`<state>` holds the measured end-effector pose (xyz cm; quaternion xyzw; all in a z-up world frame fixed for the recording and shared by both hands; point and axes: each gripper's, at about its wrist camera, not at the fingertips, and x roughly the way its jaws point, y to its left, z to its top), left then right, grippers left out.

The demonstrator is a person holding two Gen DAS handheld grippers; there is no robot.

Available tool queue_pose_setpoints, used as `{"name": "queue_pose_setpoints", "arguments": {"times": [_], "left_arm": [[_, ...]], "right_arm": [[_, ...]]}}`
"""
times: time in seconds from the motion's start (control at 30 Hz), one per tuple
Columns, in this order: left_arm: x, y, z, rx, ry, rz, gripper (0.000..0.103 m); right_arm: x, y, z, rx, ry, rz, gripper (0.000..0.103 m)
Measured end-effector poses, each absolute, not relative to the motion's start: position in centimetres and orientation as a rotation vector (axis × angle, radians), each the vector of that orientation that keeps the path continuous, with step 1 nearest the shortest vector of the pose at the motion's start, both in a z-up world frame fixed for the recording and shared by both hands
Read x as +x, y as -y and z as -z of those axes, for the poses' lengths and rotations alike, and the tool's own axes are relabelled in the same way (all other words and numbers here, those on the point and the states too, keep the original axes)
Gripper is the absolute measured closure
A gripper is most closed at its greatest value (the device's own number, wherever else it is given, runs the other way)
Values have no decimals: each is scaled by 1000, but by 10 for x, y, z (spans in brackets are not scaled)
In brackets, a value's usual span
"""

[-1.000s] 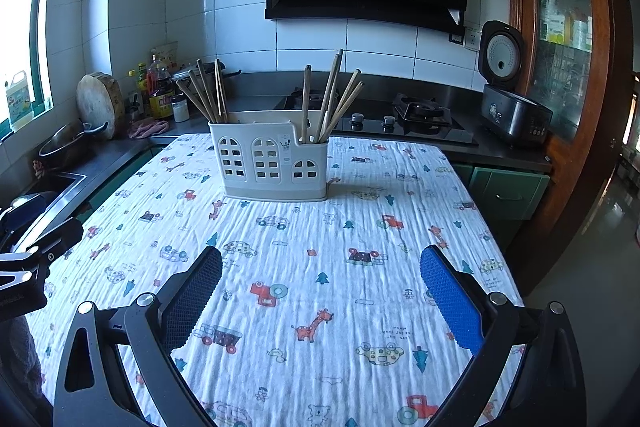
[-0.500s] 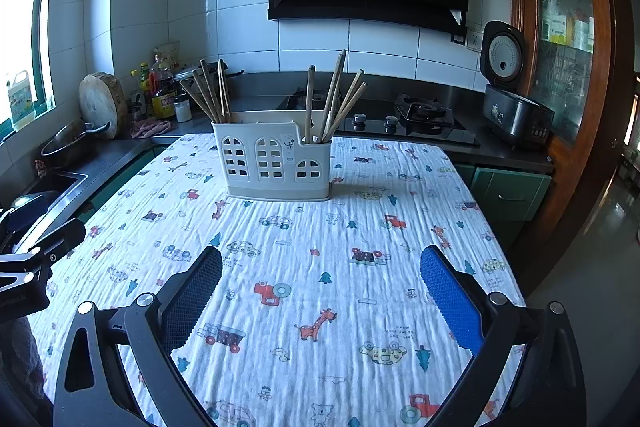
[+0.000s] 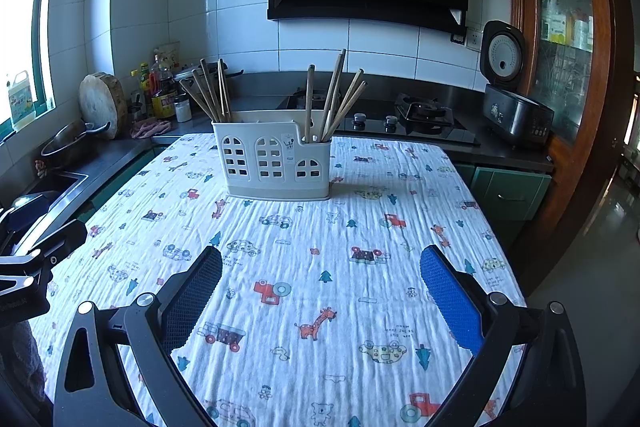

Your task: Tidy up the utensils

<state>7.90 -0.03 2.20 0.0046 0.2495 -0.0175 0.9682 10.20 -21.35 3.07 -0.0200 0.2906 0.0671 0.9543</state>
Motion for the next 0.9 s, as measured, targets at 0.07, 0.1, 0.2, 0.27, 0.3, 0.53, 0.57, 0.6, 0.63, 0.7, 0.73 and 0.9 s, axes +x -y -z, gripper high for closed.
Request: {"name": "queue_pose_setpoints", "arguments": {"times": [0.07,0.1,0.2,0.27,0.3,0.53,0.57,0.6,0.63,0.7,0.73,0.9], "left_arm": [[79,0,-22,9,-504,36,5],[79,0,-22,9,-504,36,5],[79,1,-22,10,-504,37,5],[79,0,-22,9,-504,35,5],[79,0,-22,9,-503,36,5],[78,0,-23,9,-500,39,5],[78,0,-23,10,-500,38,5],[78,0,-23,9,-500,39,5],[78,0,-23,10,-500,39,5],[78,0,-23,9,-499,38,5],[77,0,-24,8,-498,38,5],[77,0,-24,8,-498,39,5]], "right_arm": [[102,213,-31,-42,-590,-137,7],[102,213,-31,-42,-591,-137,7],[102,214,-31,-39,-590,-137,7],[102,214,-31,-41,-589,-136,7],[101,214,-31,-40,-589,-136,7],[101,213,-31,-42,-588,-138,7],[101,212,-31,-43,-588,-138,7],[101,212,-31,-44,-587,-137,7],[101,212,-31,-43,-588,-139,7],[101,212,-31,-44,-587,-140,7],[101,212,-31,-44,-586,-140,7],[101,212,-31,-45,-586,-139,7]]}}
